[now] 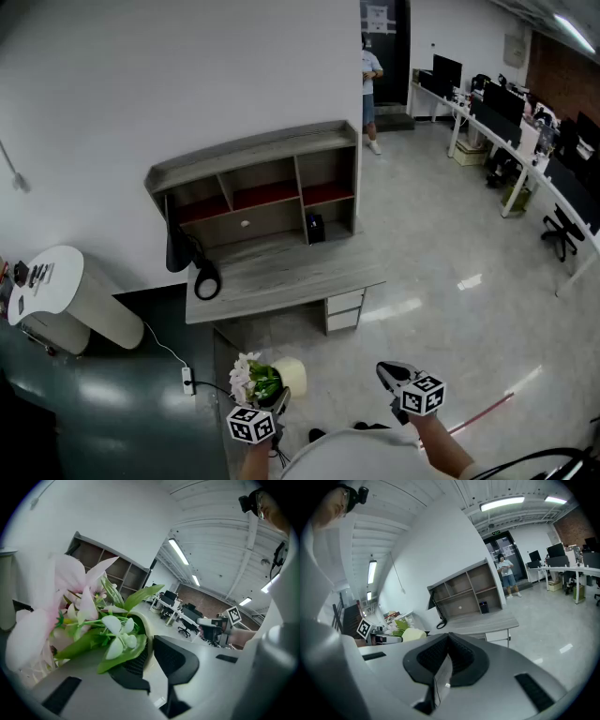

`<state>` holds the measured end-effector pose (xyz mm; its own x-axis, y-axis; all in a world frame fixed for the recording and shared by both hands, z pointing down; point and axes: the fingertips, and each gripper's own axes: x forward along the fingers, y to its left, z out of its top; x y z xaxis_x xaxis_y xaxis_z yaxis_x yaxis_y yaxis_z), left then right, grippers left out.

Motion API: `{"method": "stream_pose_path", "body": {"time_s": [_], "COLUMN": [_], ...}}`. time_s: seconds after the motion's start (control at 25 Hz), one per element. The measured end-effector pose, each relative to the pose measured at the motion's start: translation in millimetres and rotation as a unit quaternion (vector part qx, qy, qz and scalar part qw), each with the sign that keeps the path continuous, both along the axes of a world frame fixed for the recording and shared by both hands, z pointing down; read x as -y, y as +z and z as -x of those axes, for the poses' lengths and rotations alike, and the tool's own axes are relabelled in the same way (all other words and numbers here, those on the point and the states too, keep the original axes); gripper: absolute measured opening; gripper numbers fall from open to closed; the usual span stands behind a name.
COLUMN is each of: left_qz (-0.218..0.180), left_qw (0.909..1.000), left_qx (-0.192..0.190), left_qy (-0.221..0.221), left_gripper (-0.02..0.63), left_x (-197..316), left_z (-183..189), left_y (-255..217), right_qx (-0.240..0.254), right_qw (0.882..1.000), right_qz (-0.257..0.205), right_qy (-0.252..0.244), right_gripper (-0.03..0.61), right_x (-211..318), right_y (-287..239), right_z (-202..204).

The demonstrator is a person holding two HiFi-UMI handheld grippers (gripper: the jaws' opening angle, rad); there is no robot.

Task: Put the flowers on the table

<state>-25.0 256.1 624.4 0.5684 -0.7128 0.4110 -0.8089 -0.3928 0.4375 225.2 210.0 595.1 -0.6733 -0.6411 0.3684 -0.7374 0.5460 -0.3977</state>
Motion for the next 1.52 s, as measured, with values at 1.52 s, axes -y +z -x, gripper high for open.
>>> {"method": "stream_pose_path", "body": {"time_s": [1.52], "left_qz": [-0.013], "left_qw": [0.9987], "left_qx": [0.001], "left_qy": [0.050], "left_gripper": [0.052], "left_x": [-3.5], "left_z": [53.4], "left_y": [-1.5], "right_qx": [-0.009], "right_qw": [1.000], "right_qz": [-0.007], "right_qy": [0.020], "right_gripper": [0.020], "right_x": [-24.3], "right_y": [-0.6], "right_z": [63.5]}}
